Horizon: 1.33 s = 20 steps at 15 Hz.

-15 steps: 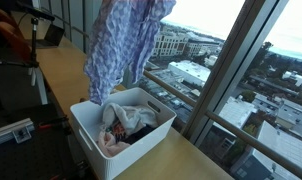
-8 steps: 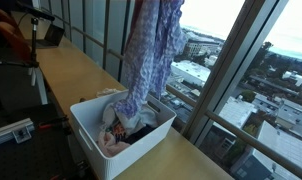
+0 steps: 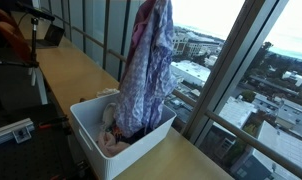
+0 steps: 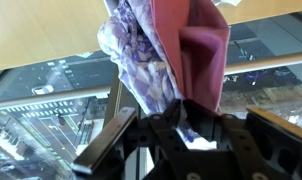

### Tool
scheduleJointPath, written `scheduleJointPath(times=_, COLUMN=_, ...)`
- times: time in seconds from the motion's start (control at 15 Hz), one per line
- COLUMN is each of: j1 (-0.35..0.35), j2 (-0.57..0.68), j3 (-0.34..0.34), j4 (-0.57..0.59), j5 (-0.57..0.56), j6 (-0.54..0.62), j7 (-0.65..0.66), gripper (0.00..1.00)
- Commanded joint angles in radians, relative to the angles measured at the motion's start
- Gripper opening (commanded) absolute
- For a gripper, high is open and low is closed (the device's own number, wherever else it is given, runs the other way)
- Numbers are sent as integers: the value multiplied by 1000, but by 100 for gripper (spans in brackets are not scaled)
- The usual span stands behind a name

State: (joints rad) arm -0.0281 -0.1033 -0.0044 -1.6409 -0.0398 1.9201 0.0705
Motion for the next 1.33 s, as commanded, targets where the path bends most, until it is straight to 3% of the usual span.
scheduleJointPath(times=0.0, j1=2, j2=-56, j3=-9, j4=-145, j5=16, j6=66, j7=-18, gripper=3)
scheduleJointPath(times=0.13, j1=-1, j2=-59, j3=-11, j4=-196, j5=12, j6=88, j7=-19, gripper=3)
scheduleJointPath(times=0.2, j1=-3, j2=-60, j3=-14, j4=-217, j5=10, j6=90, j7=-24, gripper=8)
scheduleJointPath(times=0.27, j1=-5, j2=-62, j3=-16, j4=-235, j5=8, j6=95, j7=-27, gripper=27)
scheduleJointPath(times=0.33, j1=-7, j2=-64, j3=-19, j4=-250, j5=7, j6=97, j7=-29, gripper=4)
scheduleJointPath(times=0.4, j1=-8, j2=-66, j3=-22, j4=-262, j5=5, j6=96, j7=-29, gripper=6)
scheduleJointPath(times=0.47, j1=-9, j2=-68, j3=-23, j4=-269, j5=3, j6=93, j7=-27, gripper=40)
scheduleJointPath(times=0.6, j1=-6, j2=-74, j3=-21, j4=-281, j5=-3, j6=87, j7=-22, gripper=39)
scheduleJointPath(times=1.13, j1=73, j2=-82, j3=73, j4=-347, j5=-5, j6=120, j7=27, gripper=95)
scheduleJointPath(times=1.27, j1=102, j2=-66, j3=107, j4=-378, j5=-5, j6=140, j7=42, gripper=100)
